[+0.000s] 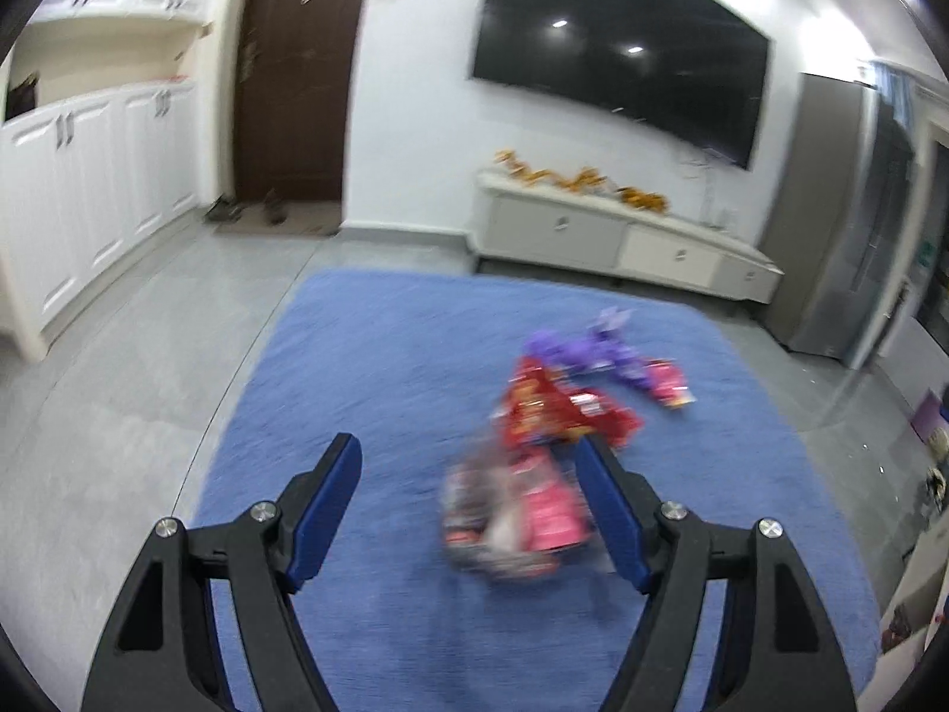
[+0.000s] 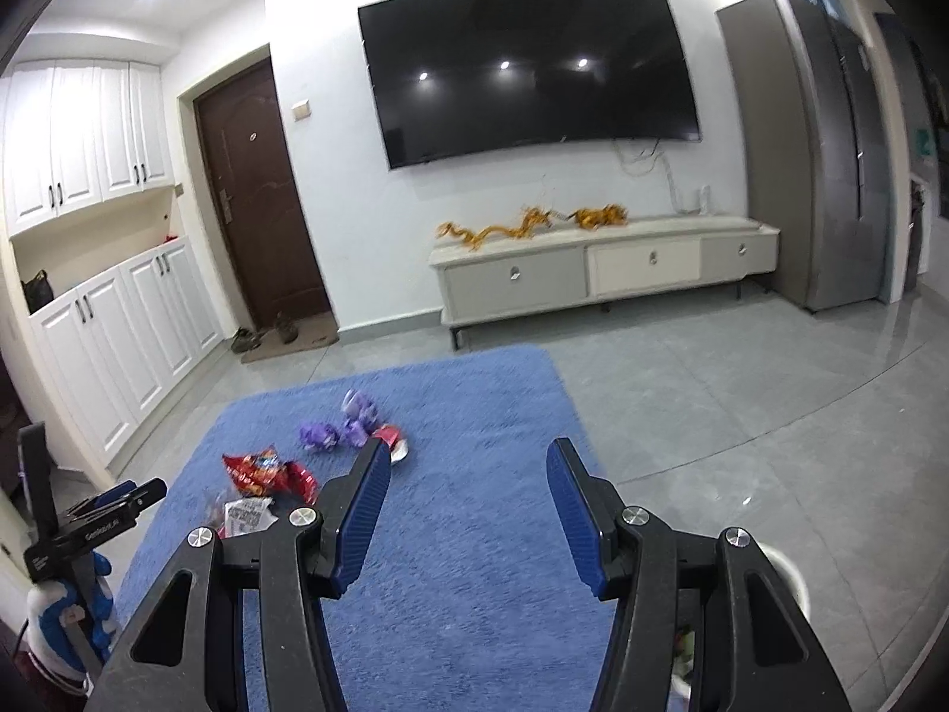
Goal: Collect trash
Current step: 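Grasp clear plastic wrapper with left tool while right tool grasps white printed bag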
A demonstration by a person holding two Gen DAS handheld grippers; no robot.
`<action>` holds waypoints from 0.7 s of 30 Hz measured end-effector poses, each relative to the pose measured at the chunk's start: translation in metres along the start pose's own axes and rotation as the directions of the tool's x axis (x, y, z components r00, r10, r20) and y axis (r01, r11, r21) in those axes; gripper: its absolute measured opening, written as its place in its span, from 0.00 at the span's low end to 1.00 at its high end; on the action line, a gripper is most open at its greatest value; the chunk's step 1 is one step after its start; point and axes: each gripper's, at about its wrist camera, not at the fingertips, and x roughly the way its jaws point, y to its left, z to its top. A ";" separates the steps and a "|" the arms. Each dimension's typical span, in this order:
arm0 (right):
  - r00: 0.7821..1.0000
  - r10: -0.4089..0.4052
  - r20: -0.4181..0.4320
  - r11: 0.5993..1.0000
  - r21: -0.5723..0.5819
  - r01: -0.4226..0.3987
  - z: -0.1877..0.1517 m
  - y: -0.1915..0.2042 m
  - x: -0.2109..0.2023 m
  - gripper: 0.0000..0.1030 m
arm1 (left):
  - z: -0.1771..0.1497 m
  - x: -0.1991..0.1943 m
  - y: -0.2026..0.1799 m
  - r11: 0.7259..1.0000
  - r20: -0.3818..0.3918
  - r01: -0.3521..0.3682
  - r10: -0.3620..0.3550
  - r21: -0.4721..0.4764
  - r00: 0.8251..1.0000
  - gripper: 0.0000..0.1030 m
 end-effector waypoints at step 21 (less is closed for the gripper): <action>0.866 0.277 -0.415 0.937 -0.081 -0.339 -0.073 0.112 0.143 0.51 | -0.027 0.100 0.026 0.974 -0.265 0.218 -0.227 -0.061 0.937 0.36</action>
